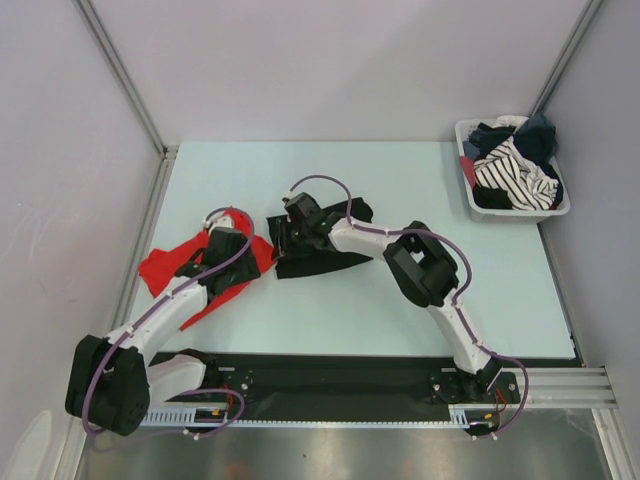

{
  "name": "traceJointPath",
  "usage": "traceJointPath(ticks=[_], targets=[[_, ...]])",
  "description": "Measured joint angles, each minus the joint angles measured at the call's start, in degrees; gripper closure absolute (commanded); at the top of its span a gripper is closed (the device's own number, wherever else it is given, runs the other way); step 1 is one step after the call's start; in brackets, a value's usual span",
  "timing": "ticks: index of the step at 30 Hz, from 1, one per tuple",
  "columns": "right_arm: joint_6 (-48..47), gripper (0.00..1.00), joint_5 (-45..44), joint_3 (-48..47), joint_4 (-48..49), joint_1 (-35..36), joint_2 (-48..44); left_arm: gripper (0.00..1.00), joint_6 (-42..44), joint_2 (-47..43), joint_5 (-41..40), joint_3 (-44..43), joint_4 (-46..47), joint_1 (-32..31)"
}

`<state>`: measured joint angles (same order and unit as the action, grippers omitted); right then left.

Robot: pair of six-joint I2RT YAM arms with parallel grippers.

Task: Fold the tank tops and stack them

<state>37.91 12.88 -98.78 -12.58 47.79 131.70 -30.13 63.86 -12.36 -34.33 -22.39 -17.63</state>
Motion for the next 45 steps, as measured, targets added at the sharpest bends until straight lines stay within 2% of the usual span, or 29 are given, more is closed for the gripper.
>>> traceJointPath(ticks=[6,7,10,21,24,25,27,28,31,36,45], targets=[[0.02,0.57,0.2,1.77,1.57,-1.66,-0.74,0.26,1.77,3.1,-3.78,-5.22,0.02,-5.51],[0.0,0.51,0.22,2.54,1.95,-2.1,-1.18,0.25,2.38,4.13,-4.59,-6.16,0.04,-6.54],[-0.07,0.41,0.81,4.87,3.23,-3.56,-2.86,0.25,4.24,7.61,-6.23,-8.46,0.55,-8.59],[0.04,0.38,2.43,11.28,6.75,-7.1,-6.64,0.25,12.22,23.21,-7.41,-14.4,2.75,-10.49],[0.63,0.37,3.1,14.36,8.02,-8.22,-8.59,0.33,13.7,25.51,-7.39,-15.08,3.04,-10.91],[0.9,0.37,3.26,15.15,8.17,-8.66,-9.16,0.49,13.81,26.34,-7.39,-15.43,3.02,-10.97],[1.11,0.37,3.58,16.26,8.28,-9.51,-10.03,0.66,13.86,28.28,-7.45,-16.17,2.97,-10.99],[1.11,0.36,3.69,16.61,8.26,-9.84,-10.36,0.79,14.12,29.2,-7.48,-16.5,2.89,-10.99],[1.14,0.36,4.48,17.35,8.26,-10.69,-11.39,1.0,14.84,30.86,-7.61,-16.94,2.97,-11.02],[1.11,0.34,7.8,17.07,8.37,-11.3,-11.69,1.0,15.26,29.51,-5.27,-15.74,4.46,-11.02],[1.07,0.28,12.94,15.47,8.04,-10.62,-11.58,0.96,13.88,16.41,4.33,-4.7,10.19,-16.24]])
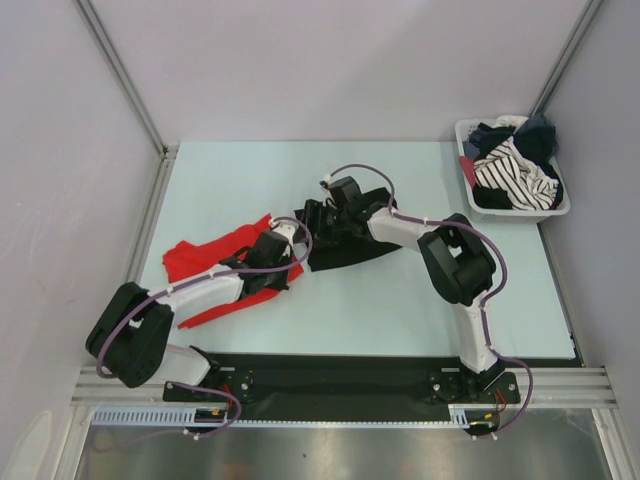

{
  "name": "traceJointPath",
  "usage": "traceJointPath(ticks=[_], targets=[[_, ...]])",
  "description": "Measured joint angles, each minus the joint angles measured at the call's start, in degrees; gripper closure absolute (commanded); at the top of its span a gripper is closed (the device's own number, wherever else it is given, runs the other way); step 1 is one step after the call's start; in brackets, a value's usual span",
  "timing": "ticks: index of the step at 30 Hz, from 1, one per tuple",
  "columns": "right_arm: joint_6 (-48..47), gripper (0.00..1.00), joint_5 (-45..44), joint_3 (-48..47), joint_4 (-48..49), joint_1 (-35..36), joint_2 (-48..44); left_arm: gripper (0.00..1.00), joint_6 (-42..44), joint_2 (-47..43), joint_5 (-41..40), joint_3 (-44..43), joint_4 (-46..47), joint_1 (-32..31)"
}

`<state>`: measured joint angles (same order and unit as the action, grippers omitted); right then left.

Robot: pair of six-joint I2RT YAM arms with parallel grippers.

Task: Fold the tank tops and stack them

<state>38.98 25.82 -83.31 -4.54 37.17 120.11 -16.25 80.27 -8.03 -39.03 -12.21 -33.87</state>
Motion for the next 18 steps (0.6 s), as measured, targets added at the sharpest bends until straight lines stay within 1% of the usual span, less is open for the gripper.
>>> traceJointPath(ticks=[2,5,6,8,9,11,12,15,18], targets=[[-0.07,0.28,0.57,-1.05,-0.33,0.72,0.22,0.95,-0.81,-1.7,1.97,1.31,0.83,-0.94],[-0.24,0.28,0.5,-2.58,-1.62,2.23,0.37,0.86,-2.12,-2.62,3.39,2.73,2.25,-1.81],[-0.31,0.28,0.37,-3.17,-2.19,2.71,0.46,0.82,-2.43,-2.62,3.56,2.95,2.51,-2.21],[-0.59,0.28,-0.28,-4.33,-3.63,3.34,1.05,0.77,-3.65,-2.71,3.82,3.5,3.21,-3.15],[-0.59,0.28,-0.39,-4.59,-3.96,3.58,1.46,0.68,-3.91,-2.71,3.98,3.58,3.45,-3.41],[-0.57,0.28,-0.57,-4.59,-4.81,3.98,2.34,0.53,-4.76,-2.71,4.26,3.8,3.65,-3.78],[-0.57,0.29,-0.79,-4.59,-5.31,4.11,2.86,0.42,-5.27,-2.78,4.22,3.82,3.74,-3.87],[-0.59,0.29,-1.55,-4.59,-6.62,4.42,4.09,0.28,-6.4,-4.2,3.67,4.13,3.37,-3.96],[-0.63,0.3,-2.49,-4.68,-7.23,4.7,4.66,0.26,-7.45,-8.04,0.98,4.13,0.9,-3.96]])
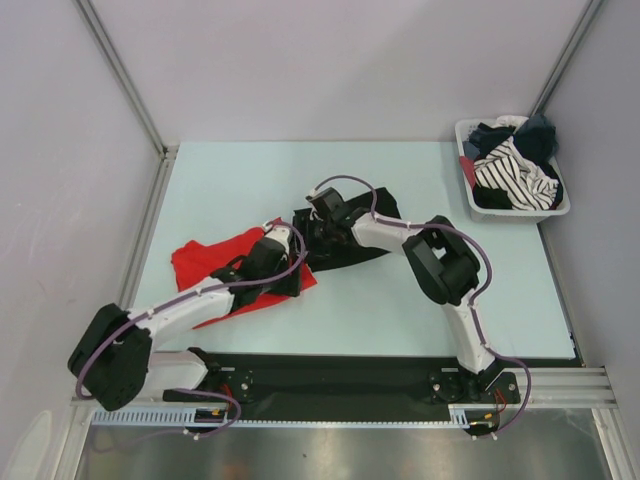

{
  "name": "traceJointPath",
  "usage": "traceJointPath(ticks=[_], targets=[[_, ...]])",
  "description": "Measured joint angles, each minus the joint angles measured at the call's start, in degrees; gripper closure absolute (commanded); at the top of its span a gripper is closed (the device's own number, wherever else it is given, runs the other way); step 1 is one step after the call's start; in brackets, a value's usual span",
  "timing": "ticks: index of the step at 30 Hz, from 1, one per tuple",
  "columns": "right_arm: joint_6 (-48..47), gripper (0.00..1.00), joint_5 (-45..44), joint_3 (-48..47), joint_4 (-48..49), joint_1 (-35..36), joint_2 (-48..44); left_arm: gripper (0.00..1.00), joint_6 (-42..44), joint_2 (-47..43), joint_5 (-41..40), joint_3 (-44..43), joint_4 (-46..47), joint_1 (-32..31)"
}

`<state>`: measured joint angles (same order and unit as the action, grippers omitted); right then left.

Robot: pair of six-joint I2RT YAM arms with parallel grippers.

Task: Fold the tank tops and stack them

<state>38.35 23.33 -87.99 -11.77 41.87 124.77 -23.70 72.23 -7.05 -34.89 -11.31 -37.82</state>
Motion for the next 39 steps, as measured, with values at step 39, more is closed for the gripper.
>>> traceJointPath(ticks=[39], targets=[[-11.21,0.31,-19.82,-6.58,-2.4,7.34,2.45,0.05,-14.8,-13.97,-17.73,5.2,-17.94,46.51]])
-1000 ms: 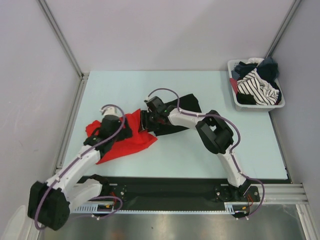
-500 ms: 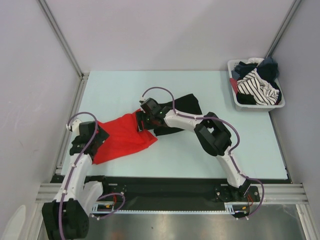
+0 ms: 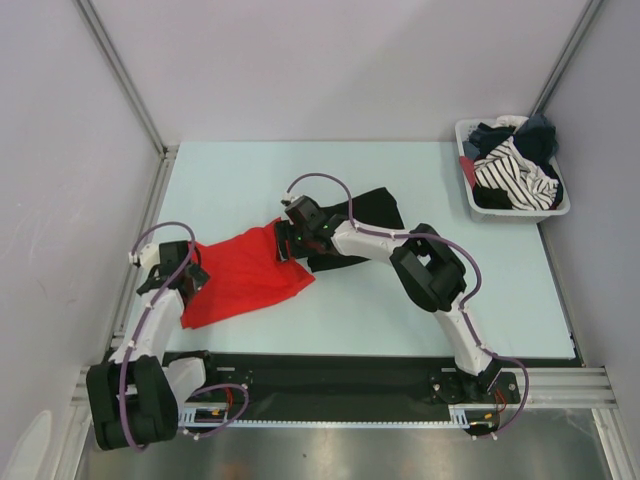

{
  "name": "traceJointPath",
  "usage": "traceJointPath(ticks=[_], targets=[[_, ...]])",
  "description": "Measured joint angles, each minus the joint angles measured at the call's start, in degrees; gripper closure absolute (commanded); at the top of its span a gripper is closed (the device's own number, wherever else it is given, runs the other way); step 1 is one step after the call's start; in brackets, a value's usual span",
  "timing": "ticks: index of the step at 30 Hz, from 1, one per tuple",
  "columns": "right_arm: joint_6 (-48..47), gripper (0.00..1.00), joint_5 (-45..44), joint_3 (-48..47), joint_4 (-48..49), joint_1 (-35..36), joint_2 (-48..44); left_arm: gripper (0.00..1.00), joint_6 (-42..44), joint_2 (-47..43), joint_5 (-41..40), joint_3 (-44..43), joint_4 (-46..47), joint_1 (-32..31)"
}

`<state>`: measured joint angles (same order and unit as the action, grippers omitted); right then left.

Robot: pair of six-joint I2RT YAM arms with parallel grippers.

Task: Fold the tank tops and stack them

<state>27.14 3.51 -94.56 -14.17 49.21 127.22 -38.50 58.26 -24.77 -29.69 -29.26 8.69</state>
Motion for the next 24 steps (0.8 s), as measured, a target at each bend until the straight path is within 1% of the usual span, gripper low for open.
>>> traceJointPath(ticks=[4,5,7,10,11,13,14,16,17,18,19,20,21,22,23,24], targets=[[0.0,0.32,0.61,0.04,0.15,0.0,0.0,0.12,1.09,3.34,0.37,0.0,2.62,2.1],[0.0,0.32,0.74,0.07,0.17,0.0,0.0,0.16,1.51,4.66,0.96,0.0,3.45,3.32],[-0.02,0.34,1.05,0.07,0.2,0.0,0.0,0.22,2.03,7.56,2.93,0.0,4.96,6.1],[-0.04,0.35,1.42,0.17,0.24,0.02,0.0,0.34,3.04,10.6,7.43,0.37,7.98,9.99],[-0.07,0.36,1.55,0.22,0.26,0.02,0.0,0.4,3.48,10.95,8.13,0.37,8.94,10.64],[-0.22,0.36,1.73,0.22,0.33,0.04,0.07,0.47,4.07,11.76,9.44,0.35,11.19,11.37],[-0.24,0.38,1.77,0.22,0.35,0.07,0.09,0.53,4.31,12.35,10.19,0.33,12.66,11.5],[-0.46,0.45,1.92,0.17,0.37,0.07,0.26,0.61,4.61,13.55,11.69,0.28,15.61,11.61],[-0.59,0.52,1.95,-0.02,0.35,0.09,0.48,0.69,4.85,14.12,12.72,0.28,17.03,11.65],[-0.85,0.55,1.97,-0.35,0.28,0.09,0.72,0.73,4.9,14.6,13.68,0.28,18.32,11.65],[-0.96,0.62,1.97,-0.7,0.24,0.13,1.18,0.83,5.22,15.19,14.97,0.28,19.61,11.69],[-1.05,0.65,2.01,-1.09,0.22,0.17,1.49,0.89,5.44,15.41,15.54,0.31,20.17,11.69],[-1.2,0.68,2.1,-1.66,-0.04,0.24,1.92,0.94,5.53,15.8,16.48,0.33,20.92,11.74],[-1.49,0.71,2.36,-2.23,0.02,0.28,2.45,0.95,5.79,16.11,17.38,0.33,21.49,11.76],[-1.68,0.8,2.56,-2.82,0.04,0.37,2.93,1.0,6.05,16.26,18.03,0.33,21.88,11.76],[-2.1,0.85,2.86,-3.3,0.07,0.46,3.32,1.0,6.23,16.41,18.69,0.33,22.27,11.85]])
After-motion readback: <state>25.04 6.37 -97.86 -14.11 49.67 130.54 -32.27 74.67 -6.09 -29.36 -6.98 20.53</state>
